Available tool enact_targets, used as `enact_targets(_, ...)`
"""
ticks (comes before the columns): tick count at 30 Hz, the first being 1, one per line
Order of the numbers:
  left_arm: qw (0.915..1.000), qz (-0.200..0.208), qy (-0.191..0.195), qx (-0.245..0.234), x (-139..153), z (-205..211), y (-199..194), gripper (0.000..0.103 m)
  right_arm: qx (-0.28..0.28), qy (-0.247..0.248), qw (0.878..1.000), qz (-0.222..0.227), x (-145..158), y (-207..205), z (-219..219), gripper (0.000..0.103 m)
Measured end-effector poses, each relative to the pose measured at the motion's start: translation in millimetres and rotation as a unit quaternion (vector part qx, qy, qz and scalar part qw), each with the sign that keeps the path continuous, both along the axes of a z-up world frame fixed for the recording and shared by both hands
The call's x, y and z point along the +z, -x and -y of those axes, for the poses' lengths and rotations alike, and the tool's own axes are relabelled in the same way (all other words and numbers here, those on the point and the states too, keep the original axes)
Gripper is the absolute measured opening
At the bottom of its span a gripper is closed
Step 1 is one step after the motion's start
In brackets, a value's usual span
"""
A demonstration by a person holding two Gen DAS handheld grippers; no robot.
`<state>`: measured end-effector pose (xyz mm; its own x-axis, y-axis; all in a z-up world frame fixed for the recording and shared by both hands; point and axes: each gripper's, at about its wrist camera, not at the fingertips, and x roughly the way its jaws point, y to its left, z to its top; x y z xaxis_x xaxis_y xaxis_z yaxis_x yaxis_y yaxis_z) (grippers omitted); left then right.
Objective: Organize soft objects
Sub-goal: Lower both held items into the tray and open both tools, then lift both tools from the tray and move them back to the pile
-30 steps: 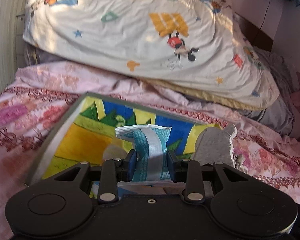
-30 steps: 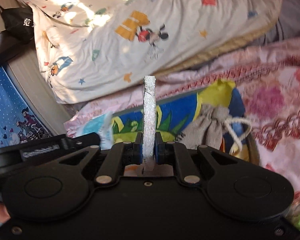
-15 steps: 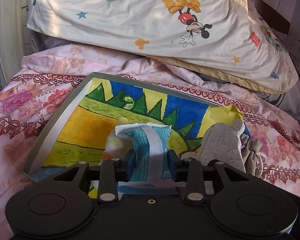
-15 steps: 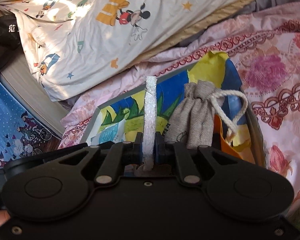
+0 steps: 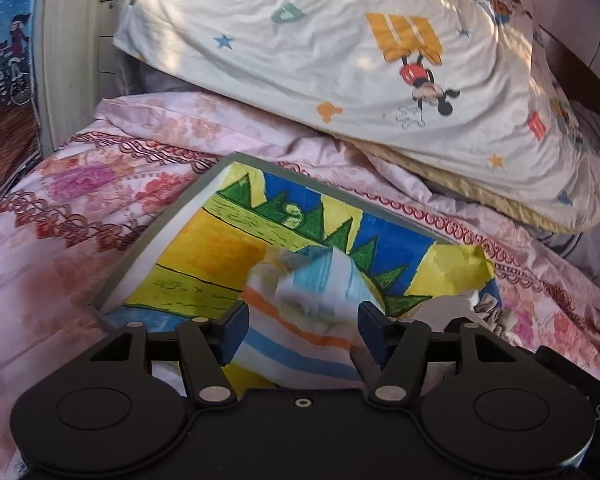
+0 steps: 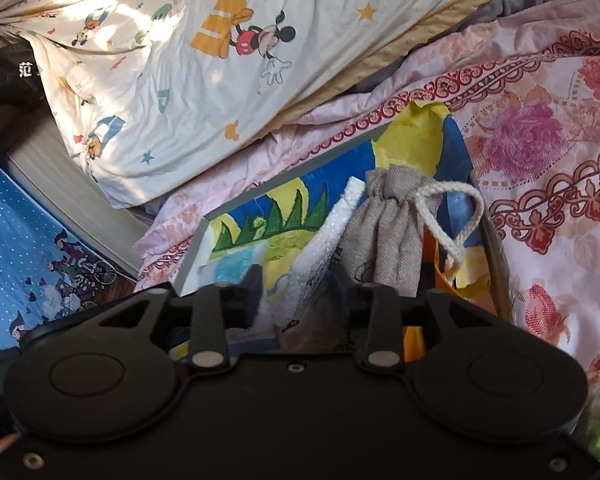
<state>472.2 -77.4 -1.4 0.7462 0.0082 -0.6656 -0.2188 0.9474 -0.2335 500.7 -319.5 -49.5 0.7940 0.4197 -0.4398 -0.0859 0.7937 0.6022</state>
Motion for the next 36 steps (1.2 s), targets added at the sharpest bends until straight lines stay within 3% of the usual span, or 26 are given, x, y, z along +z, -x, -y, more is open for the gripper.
enact_targets(5, 0.9992, 0.034, 0.012, 0.016, 23.1, -11.6, 27.0, 0.070, 0.000, 0.005, 1.000, 0.017, 17.4, 14.8, 5.6, 0.048)
enact_targets(7, 0.9982, 0.054, 0.011, 0.021, 33.7, -15.7, 40.5, 0.078, -0.003, 0.005, 1.000, 0.030, 27.1, 23.4, 8.0, 0.055)
enact_targets(12, 0.9955, 0.093, 0.009, 0.016, 61.2, -25.2, 72.1, 0.081, -0.011, 0.026, 0.997, 0.072, 57.9, 53.5, 14.4, 0.076)
enact_targets(17, 0.9900, 0.140, 0.014, 0.009, 87.7, -34.9, 110.9, 0.087, -0.021, 0.060, 0.991, 0.114, 88.9, 91.1, 14.2, 0.091)
enact_targets(21, 0.9840, 0.178, -0.005, 0.001, 100.7, -34.7, 147.5, 0.097, -0.026, 0.089, 0.986, 0.140, 108.3, 123.0, 7.9, 0.095)
enact_targets(24, 0.9790, 0.203, -0.014, 0.002, 105.3, -36.3, 177.5, 0.097, -0.037, 0.101, 0.981, 0.161, 120.9, 150.9, 1.9, 0.102)
enact_targets(36, 0.9644, 0.261, -0.038, -0.014, 98.9, -38.1, 270.5, 0.102, -0.076, 0.135, 0.960, 0.233, 142.6, 260.1, -21.2, 0.102)
